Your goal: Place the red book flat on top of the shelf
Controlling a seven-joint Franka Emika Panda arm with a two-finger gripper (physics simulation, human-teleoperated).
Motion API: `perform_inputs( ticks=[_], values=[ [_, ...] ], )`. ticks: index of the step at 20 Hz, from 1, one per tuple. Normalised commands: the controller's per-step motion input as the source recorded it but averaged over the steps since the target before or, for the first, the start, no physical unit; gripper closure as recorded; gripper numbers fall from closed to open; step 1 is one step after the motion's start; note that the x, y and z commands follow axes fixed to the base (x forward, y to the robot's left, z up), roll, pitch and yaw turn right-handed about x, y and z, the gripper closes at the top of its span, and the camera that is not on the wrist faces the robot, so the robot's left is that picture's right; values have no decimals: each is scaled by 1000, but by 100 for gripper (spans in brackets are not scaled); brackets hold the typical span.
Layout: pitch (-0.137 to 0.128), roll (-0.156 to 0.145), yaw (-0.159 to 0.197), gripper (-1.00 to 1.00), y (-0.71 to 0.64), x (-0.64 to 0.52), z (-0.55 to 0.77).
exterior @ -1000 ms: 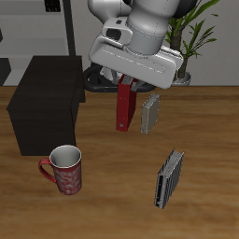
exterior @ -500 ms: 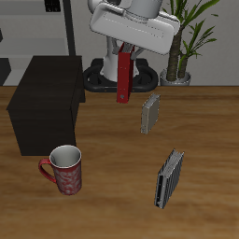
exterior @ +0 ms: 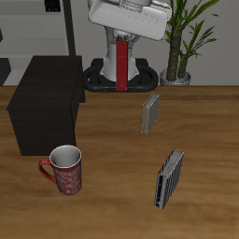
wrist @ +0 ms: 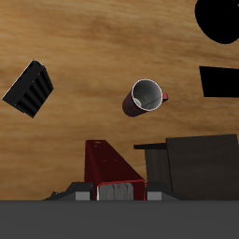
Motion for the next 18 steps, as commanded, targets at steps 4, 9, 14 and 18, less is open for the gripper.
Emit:
perform_inputs(
  ticks=[4,9,14,18],
  values=[
    [3,-5,21,100,-153,-347,-34],
    [-26,6,45,100,-81,-280,-7],
    [-16,-8,50,100,-83,-275,16],
    [-30,-47,84,100,15,-228,113]
  ],
)
